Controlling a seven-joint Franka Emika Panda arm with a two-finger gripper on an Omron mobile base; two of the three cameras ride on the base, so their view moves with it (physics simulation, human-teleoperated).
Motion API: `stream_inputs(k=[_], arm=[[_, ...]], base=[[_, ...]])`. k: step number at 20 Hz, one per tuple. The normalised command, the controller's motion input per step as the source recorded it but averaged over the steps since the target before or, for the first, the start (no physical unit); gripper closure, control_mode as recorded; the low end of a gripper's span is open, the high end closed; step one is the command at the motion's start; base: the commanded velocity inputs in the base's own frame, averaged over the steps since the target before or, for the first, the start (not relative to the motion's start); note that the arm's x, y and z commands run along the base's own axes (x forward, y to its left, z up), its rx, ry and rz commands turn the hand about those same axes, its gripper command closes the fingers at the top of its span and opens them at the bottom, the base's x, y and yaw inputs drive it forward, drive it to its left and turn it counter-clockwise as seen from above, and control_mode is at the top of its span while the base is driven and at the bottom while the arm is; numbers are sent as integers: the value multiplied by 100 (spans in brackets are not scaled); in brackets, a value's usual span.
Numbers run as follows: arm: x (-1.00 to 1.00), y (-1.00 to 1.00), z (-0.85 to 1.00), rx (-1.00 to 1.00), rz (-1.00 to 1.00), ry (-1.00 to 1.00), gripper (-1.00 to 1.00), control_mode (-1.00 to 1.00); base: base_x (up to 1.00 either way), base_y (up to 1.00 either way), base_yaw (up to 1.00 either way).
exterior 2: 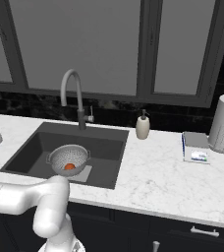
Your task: Put the colander in the sink, put the orange, kiwi in the colander, and turn on the sink faucet and pour water over the colander.
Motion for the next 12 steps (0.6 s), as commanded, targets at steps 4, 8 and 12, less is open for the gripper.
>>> stream_inputs(k=[4,8,12], arm=[[0,4,-17,0,0,0,-100,-100],[0,2,-3,0,0,0,-100,-100],[0,0,0,0,0,0,-100,-100]], base=[[0,0,0],[0,0,0],[0,0,0]])
